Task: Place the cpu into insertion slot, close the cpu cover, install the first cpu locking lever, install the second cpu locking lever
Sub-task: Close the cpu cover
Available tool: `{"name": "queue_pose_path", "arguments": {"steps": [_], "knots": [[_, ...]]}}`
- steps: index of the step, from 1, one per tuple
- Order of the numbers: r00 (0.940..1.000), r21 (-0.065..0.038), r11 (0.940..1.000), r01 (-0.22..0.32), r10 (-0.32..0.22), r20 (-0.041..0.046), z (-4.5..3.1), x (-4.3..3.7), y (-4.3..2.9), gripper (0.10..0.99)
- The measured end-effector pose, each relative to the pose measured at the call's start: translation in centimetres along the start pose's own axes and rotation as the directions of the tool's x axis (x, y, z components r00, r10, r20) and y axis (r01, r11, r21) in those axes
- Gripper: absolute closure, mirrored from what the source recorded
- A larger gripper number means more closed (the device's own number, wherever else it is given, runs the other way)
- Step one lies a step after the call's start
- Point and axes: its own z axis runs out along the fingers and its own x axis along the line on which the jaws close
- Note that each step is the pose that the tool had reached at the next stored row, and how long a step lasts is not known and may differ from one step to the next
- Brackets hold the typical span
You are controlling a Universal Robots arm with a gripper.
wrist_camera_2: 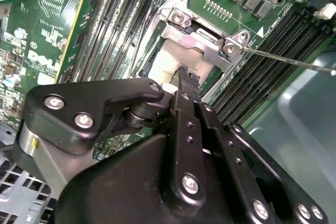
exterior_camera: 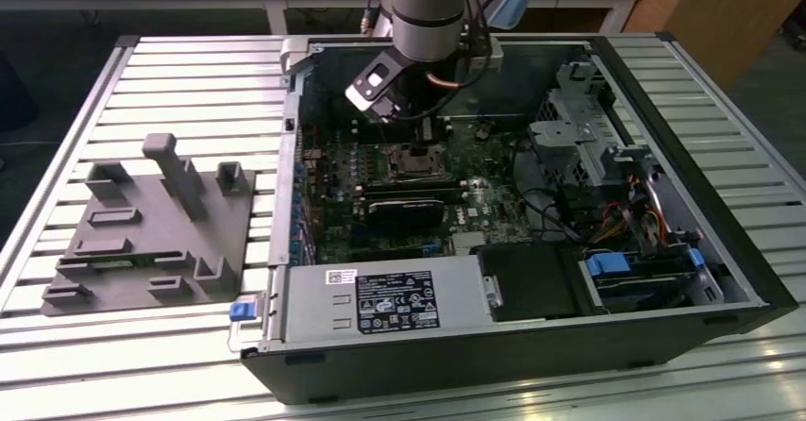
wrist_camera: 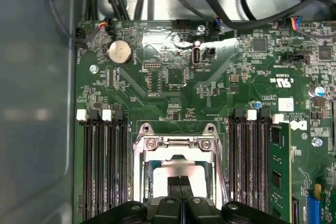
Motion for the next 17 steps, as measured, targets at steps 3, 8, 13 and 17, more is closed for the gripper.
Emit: {"name": "queue_pose_path", "arguments": {"steps": [3,8,13,17], "knots": [[0.9985,0.001,0.9985,0.054,-0.054,-0.0020,0.00,0.00,0.00,0.980],[0.9900,0.002,0.9900,0.141,-0.141,-0.0046,0.00,0.00,-0.01,0.980],[0.9740,0.003,0.9740,0.227,-0.227,-0.0076,0.00,0.00,-0.01,0.980],[0.9570,0.004,0.9571,0.290,-0.290,-0.0102,0.00,0.00,-0.02,0.980]]}}
